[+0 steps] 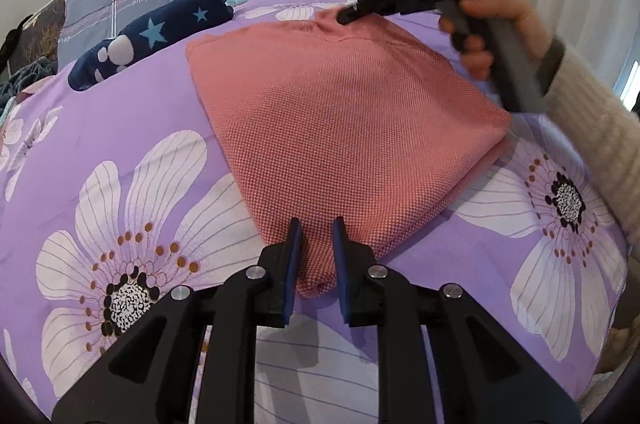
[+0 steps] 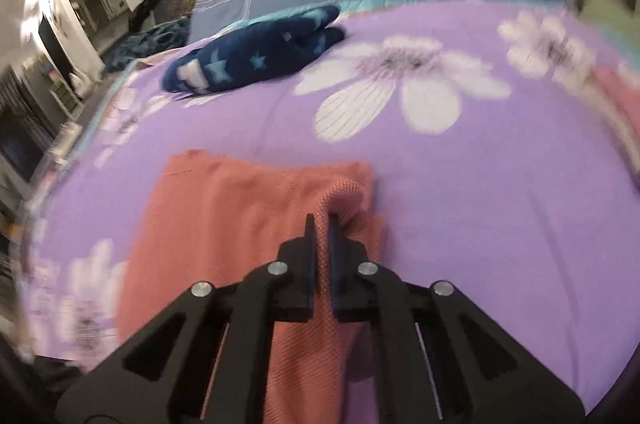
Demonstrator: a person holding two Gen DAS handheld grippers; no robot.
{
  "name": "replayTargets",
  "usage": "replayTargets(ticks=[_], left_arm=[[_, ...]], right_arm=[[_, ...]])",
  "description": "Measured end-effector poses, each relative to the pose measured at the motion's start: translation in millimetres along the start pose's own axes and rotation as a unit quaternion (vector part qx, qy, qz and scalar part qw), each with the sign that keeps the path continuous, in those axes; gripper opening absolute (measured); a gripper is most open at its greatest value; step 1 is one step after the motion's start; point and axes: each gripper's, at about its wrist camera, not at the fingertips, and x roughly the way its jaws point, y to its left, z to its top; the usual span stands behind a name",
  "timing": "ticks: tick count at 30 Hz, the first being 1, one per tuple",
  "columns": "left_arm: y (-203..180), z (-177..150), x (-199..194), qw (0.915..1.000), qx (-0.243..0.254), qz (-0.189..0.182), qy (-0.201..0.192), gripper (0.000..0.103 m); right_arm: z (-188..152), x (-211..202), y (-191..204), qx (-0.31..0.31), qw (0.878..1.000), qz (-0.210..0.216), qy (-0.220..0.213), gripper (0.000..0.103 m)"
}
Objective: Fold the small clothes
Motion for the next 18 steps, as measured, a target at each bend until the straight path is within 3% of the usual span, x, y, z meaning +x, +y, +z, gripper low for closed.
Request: replayTargets(ticks=[1, 4, 5, 6, 9, 10, 12, 15, 18], left_arm=[[0.0, -0.7, -0.4, 1.0, -0.002, -0.003, -0.002, 0.017], [-1.1, -1.4, -0.7, 1.0, -0.002, -0.004, -0.004, 0.018], [-1.3, -1.5, -0.9, 1.0, -0.002, -0.004, -0.004, 0.018], [-1.0, -1.3, -0.5, 1.0, -0.002, -0.004, -0.004, 0.018], [-2.0, -2.6, -1.5, 1.0, 0.0, -0.001, -0.007, 0.018], [-2.9, -2.9, -1.6, 1.0, 0.001, 0.001, -0.008, 0.018], [-3.9, -3.7, -2.2, 1.0, 0.003, 0.003, -0.008, 0.018], [-3.4, -4.8, -3.4, 1.0, 0.001, 0.001, -0.009, 0.018], [-2.9, -4.4, -3.5, 1.0, 0.0, 0.0, -0.009, 0.018]], right_arm=[[-2.6, 8.9, -8.9, 0.007, 1.0, -0.014, 0.006, 0.004], [-8.4, 14.7, -35.6, 0.068, 0.997, 0.039, 0.008, 0.006], [-7.7, 11.5, -36.2, 0.071, 0.997, 0.038, 0.007, 0.015], [-6.3, 4.9, -32.6, 0.063, 0.998, 0.013, 0.002, 0.022], [-3.9, -19.0, -18.5, 0.04, 0.999, -0.025, -0.023, 0.024], [-5.0, -29.0, -13.8, 0.037, 0.999, -0.014, -0.031, 0.023], [-16.0, -55.9, 3.4, 0.025, 0.997, 0.058, -0.039, 0.022], [-51.1, -80.6, 30.8, -0.02, 0.992, 0.122, -0.019, 0.022], [-92.6, -80.6, 39.8, -0.047, 0.996, 0.072, 0.02, 0.022]])
